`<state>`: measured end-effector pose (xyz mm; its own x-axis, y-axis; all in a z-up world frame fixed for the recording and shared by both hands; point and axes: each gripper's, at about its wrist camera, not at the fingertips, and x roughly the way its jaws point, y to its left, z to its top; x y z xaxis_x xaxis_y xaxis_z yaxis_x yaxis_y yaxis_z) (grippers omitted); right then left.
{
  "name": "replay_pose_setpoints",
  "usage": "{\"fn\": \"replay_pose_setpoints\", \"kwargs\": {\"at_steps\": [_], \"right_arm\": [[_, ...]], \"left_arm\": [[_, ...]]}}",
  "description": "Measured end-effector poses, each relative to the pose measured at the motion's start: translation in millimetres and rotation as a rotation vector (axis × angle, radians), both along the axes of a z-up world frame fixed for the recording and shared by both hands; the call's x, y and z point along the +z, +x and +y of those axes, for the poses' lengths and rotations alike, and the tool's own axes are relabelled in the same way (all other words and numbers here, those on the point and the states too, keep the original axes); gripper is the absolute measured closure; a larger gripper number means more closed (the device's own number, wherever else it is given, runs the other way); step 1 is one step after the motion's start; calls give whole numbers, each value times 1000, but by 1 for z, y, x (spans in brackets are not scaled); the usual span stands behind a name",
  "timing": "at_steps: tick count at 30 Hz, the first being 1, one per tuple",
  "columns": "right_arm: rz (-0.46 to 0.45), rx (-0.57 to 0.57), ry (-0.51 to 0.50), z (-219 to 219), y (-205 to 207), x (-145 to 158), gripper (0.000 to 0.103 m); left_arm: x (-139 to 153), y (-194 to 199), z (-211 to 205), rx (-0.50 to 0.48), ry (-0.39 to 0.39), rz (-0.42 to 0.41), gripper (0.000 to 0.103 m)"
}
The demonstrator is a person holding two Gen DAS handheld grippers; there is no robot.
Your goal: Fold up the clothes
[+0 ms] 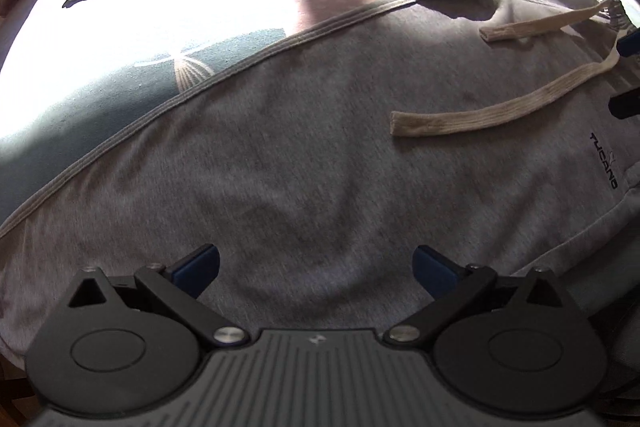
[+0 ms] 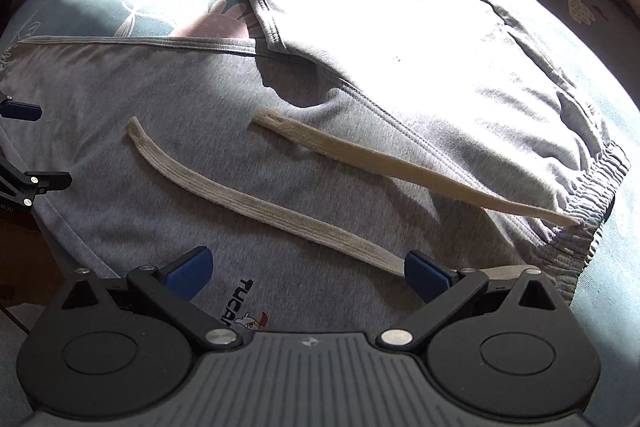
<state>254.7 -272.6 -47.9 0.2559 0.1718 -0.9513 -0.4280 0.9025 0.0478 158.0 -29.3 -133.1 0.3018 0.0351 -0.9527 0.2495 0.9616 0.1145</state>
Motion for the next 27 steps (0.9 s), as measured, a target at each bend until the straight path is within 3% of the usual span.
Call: {"fn": "replay_pose_setpoints", "kwargs": {"at_steps": [2, 5, 9, 14, 18, 24, 27], "right_arm": [[1, 0, 10, -4, 0, 0, 0], [-1, 10, 8, -11, -6, 2, 0], [2, 33, -2, -16, -12, 0, 0], [-10, 51, -12, -11, -12, -1, 0], [-10, 54, -13, -11, -16, -1, 0], [15, 4, -8, -21, -21, -7, 0], [18, -22, -12, -23, -20, -8, 0]], "left_arm": [[-2, -12, -2, 4, 7, -16, 1], [2, -21, -4, 43, -1, 31, 1], [18, -13, -18, -37, -46, -18, 1], [0, -6, -38, -96, -45, 9, 1], [-3, -8, -35, -73, -49, 38, 1], [18, 19, -61, -229, -93, -63, 1], [11, 36, -77, -291, -162, -25, 1]]}}
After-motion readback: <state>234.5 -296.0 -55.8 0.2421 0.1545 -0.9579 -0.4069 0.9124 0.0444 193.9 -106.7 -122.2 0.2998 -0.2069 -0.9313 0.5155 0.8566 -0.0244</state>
